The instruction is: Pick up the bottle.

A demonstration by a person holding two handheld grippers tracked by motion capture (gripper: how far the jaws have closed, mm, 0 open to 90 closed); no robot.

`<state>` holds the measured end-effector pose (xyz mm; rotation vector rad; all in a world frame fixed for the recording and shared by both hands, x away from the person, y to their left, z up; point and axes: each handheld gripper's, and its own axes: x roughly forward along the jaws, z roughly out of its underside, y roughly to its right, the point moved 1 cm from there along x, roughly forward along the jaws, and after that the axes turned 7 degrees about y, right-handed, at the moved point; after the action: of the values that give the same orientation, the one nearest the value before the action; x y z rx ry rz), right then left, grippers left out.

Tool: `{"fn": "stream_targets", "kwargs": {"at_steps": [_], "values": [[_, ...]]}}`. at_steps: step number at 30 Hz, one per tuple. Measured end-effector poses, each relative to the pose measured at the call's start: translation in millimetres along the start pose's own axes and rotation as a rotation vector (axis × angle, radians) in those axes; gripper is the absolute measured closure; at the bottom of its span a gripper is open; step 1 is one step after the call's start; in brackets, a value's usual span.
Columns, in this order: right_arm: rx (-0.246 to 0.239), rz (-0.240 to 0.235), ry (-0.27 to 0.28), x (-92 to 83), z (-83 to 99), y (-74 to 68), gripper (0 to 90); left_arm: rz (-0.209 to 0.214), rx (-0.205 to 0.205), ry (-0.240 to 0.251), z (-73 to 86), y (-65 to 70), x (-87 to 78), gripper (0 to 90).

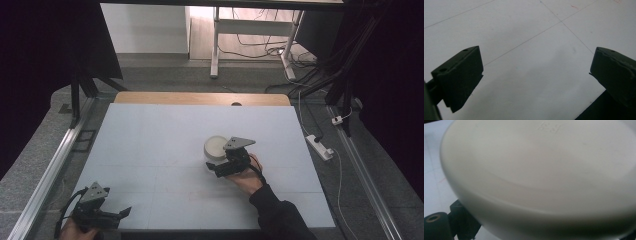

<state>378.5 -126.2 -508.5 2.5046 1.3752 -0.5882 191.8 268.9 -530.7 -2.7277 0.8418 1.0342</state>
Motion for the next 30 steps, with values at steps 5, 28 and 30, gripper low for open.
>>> {"fn": "stream_targets", "kwargs": {"at_steps": [5, 28, 30], "values": [[-0.025, -0.030, 0.017, -3.9, -4.4, -8.4, 6.7, 0.000, 0.000, 0.000, 0.0, -0.2, 0.1, 0.0], [-0.026, -0.130, 0.058, -26.1, -17.7, -43.6, 6.7, -0.008, 0.013, -0.001, -0.2, 1.4, 0.1, 0.0], [-0.025, -0.137, 0.062, -28.3, -18.2, -45.8, 6.7, -0.008, 0.012, -0.001, -0.2, 1.4, 0.1, 0.0]]}}
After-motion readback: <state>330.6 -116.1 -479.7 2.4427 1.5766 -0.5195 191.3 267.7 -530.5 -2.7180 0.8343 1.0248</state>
